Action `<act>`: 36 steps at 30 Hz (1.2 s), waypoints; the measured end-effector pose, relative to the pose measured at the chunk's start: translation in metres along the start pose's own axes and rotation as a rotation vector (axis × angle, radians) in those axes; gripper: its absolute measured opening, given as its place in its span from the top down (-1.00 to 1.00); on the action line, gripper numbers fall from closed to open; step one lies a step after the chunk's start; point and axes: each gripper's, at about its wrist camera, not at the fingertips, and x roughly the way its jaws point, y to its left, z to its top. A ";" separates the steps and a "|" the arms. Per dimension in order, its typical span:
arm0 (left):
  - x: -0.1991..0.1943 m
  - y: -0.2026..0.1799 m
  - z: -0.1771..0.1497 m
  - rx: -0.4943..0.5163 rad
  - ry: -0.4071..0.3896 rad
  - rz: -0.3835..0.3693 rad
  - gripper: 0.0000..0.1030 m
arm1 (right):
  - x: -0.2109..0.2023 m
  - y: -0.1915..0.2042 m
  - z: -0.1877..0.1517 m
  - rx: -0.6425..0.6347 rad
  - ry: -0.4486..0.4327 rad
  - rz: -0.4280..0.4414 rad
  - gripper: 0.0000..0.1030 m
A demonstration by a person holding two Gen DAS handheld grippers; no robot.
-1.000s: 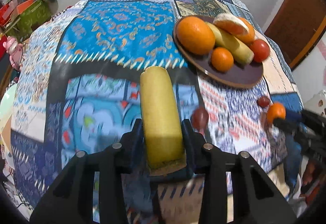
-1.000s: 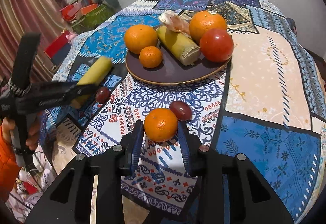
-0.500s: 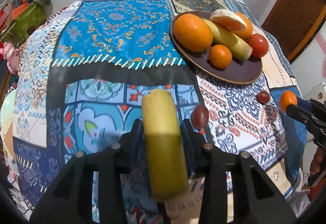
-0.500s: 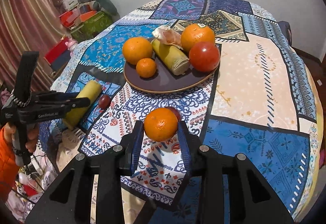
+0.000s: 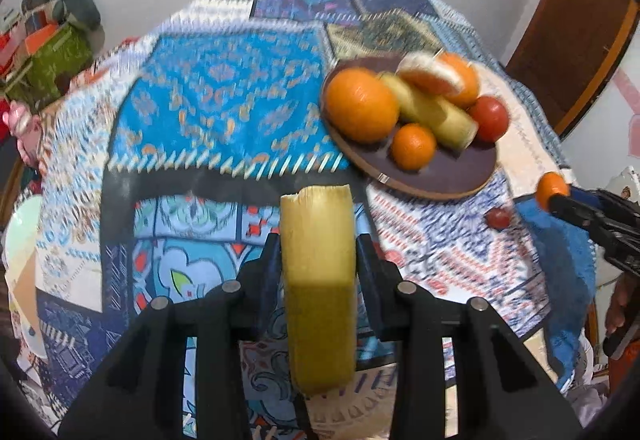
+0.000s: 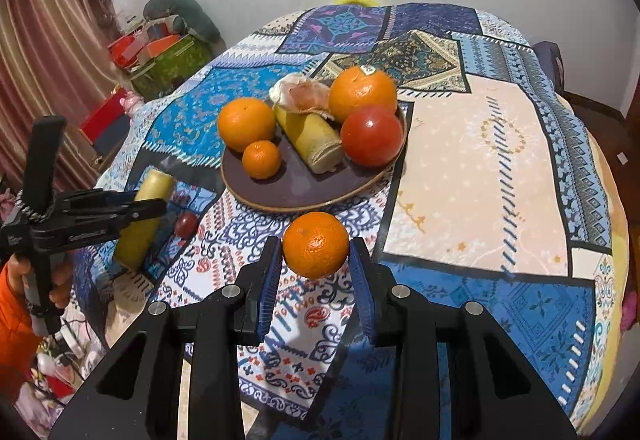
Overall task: Organize fruits
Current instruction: 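Carry the sugarcane with the left tool while the right tool carries the tangerine to the plate, then stand the sugarcane upright on the plate with the left tool while the right tool releases the tangerine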
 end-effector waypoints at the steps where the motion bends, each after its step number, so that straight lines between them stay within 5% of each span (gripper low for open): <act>1: -0.006 -0.003 0.003 0.008 -0.018 -0.002 0.29 | -0.001 -0.001 0.001 0.000 -0.005 -0.002 0.39; 13: -0.037 -0.037 0.044 0.074 -0.142 -0.062 0.29 | -0.011 -0.005 0.023 -0.012 -0.059 -0.018 0.39; 36: 0.022 -0.082 0.078 0.084 -0.078 -0.183 0.29 | 0.023 -0.012 0.039 -0.049 -0.036 -0.007 0.38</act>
